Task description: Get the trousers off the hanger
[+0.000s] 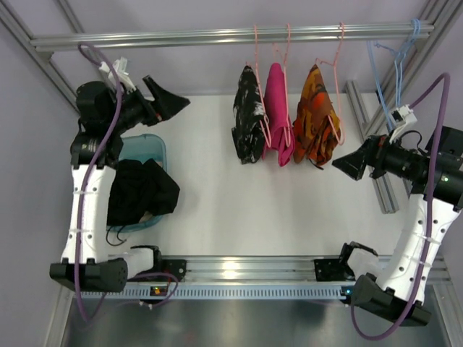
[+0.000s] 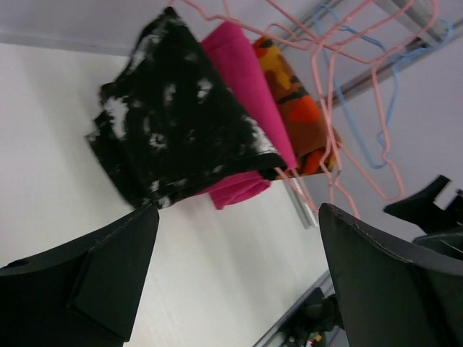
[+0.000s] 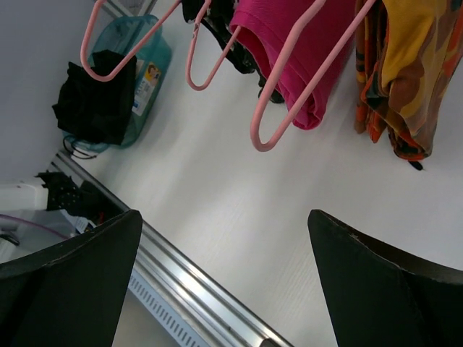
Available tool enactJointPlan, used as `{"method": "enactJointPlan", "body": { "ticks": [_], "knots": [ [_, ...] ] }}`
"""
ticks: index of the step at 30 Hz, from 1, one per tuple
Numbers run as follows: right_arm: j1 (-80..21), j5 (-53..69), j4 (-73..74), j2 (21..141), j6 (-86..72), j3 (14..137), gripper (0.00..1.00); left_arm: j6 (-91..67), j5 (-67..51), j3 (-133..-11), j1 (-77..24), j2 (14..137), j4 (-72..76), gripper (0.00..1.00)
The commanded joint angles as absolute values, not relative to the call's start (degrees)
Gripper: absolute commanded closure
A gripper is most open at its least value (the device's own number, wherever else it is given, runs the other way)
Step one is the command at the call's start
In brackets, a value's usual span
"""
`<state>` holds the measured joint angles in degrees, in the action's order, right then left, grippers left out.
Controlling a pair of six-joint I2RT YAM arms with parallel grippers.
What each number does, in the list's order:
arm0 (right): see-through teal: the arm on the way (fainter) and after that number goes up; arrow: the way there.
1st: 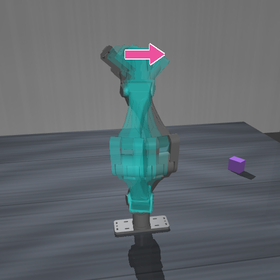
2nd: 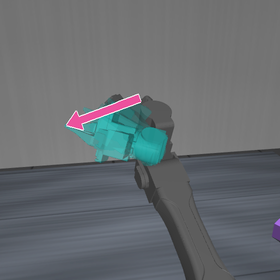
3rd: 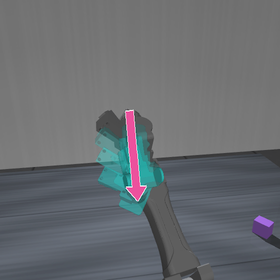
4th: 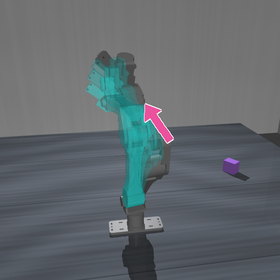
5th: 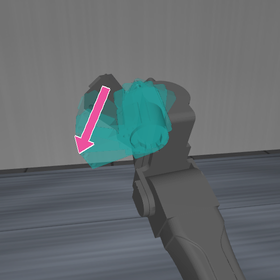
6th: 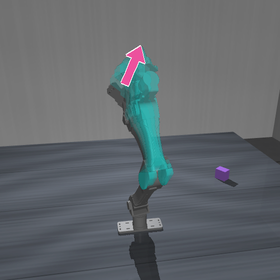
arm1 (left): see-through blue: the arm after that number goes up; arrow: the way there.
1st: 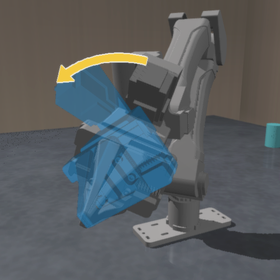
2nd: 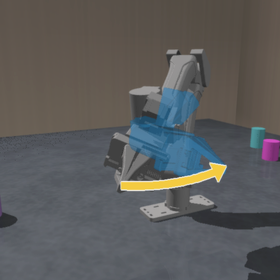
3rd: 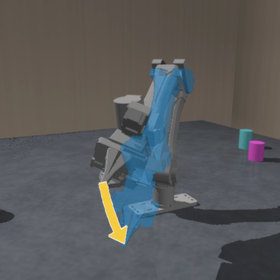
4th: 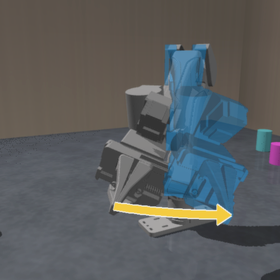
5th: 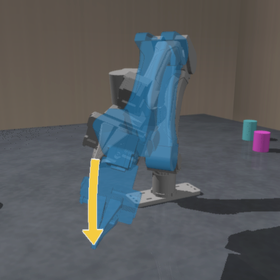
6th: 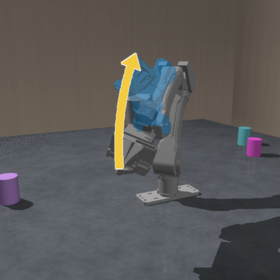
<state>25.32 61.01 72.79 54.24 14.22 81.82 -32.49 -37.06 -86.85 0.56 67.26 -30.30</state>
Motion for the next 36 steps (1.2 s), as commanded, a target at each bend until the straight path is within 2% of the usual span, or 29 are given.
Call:
{"method": "enactJointPlan", "body": {
  "ticks": [1, 5, 10, 13, 19, 24, 36],
  "knots": [
    [26.0, 62.7, 70.1, 55.1, 6.5, 84.3, 0.01, -43.0, -39.5, -87.6, -6.2, 68.8, -13.9, 0.02],
    [26.0, 62.4, 68.2, 56.4, 1.9, 83.9, 0.01, -51.7, -38.5, -83.5, -11.8, 71.3, -1.6, 0.02],
    [26.1, 62.2, 67.2, 57.9, -5.0, 83.5, 0.01, -59.1, -36.1, -80.0, -19.8, 75.0, 10.2, 0.19],
    [26.1, 61.2, 67.2, 58.1, -8.8, 82.5, 0.01, -60.6, -33.9, -80.4, -23.4, 77.9, 11.4, 0.28],
    [26.2, 58.9, 67.3, 57.7, -13.7, 81.3, 0.01, -66.7, -29.9, -80.1, -26.5, 82.6, 13.7, 0.3],
    [26.1, 62.8, 67.7, 57.5, -12.6, 81.2, 0.01, -72.6, -31.4, -79.7, -27.7, 86.3, 20.3, 0.38],
    [26.1, 69.5, 72.5, 59.3, -8.3, 80.2, 0.01, -76.8, -30.0, -78.0, -31.6, 91.8, 33.7, 0.39]
  ]
}}
